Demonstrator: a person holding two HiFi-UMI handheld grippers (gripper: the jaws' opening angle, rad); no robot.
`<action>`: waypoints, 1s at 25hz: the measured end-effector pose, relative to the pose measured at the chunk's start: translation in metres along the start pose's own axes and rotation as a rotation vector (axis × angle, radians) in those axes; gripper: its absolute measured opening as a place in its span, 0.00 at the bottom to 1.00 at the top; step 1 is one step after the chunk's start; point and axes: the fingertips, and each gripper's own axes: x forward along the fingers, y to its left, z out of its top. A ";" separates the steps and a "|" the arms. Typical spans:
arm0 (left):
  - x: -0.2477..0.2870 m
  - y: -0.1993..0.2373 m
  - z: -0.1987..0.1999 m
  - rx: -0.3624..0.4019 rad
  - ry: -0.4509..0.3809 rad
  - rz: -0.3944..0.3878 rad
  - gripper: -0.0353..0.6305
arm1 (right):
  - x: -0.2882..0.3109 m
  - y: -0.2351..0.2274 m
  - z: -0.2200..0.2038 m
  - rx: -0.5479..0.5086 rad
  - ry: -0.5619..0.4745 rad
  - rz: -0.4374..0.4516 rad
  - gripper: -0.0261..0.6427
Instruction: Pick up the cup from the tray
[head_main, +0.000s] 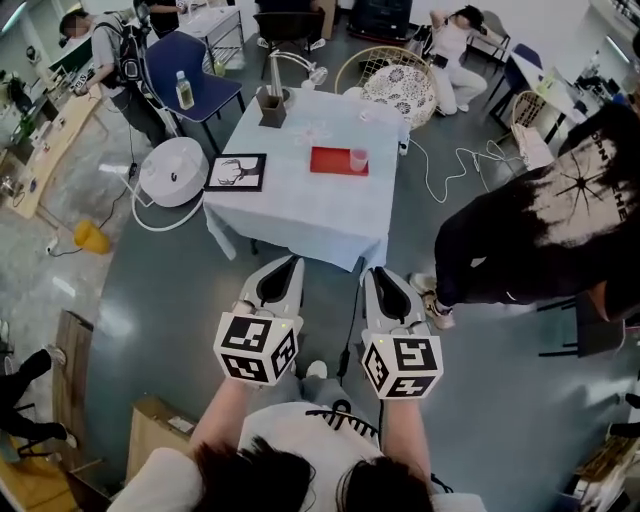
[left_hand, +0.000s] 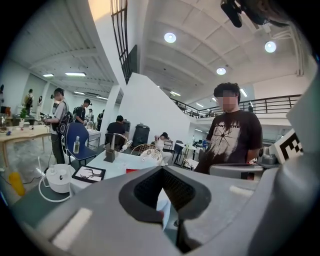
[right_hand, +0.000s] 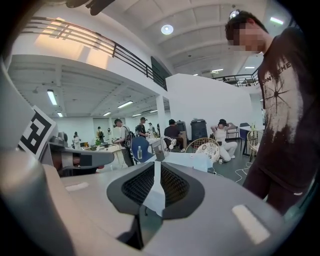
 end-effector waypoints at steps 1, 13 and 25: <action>0.000 0.001 -0.001 -0.001 -0.001 0.012 0.05 | 0.001 0.000 -0.001 -0.003 0.003 0.009 0.14; 0.030 0.010 -0.009 -0.007 0.015 0.062 0.05 | 0.023 -0.023 -0.004 0.021 0.019 0.056 0.20; 0.104 0.036 0.017 0.014 0.025 0.017 0.05 | 0.086 -0.059 0.014 0.040 0.033 0.023 0.26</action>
